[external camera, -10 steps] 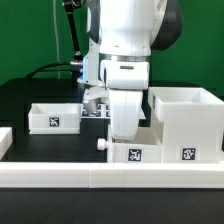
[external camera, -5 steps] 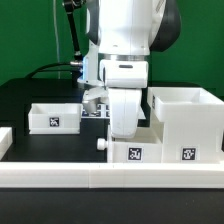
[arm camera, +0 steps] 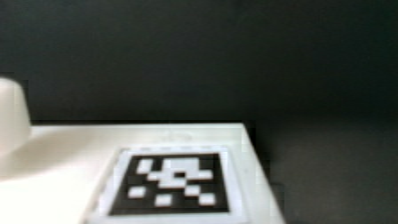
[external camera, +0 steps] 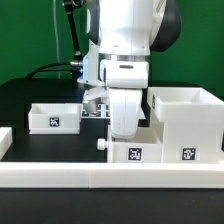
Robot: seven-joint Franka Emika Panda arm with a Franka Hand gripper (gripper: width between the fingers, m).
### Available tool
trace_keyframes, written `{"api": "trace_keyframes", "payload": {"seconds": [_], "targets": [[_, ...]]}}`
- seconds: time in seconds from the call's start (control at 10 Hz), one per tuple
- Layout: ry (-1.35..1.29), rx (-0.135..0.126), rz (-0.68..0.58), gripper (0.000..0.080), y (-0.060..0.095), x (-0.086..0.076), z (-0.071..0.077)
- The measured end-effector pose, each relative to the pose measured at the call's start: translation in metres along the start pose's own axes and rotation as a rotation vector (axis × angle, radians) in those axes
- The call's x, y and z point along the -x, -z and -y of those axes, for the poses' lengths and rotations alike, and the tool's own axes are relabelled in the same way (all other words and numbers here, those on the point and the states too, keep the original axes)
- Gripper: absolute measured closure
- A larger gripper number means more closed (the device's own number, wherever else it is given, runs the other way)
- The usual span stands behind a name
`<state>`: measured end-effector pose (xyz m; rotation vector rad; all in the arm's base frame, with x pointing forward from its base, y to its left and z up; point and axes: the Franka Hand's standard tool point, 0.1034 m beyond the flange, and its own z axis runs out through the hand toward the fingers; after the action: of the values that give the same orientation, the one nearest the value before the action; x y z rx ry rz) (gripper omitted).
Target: Assemble drawer
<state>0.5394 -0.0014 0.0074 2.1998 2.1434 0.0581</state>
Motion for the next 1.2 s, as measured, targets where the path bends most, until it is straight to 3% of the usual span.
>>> {"api": "trace_keyframes", "payload": {"seconds": [0.4,0.5,1.2], "targets": [[0.016,-0.005,0.005,0.0757,0.0002,0.0002,0.0001],[0.015,-0.024,0.010,0.0757,0.0007,0.0012,0.0004],[0.029,-0.027,0.013,0.0757,0.0002,-0.0006,0.0010]]}}
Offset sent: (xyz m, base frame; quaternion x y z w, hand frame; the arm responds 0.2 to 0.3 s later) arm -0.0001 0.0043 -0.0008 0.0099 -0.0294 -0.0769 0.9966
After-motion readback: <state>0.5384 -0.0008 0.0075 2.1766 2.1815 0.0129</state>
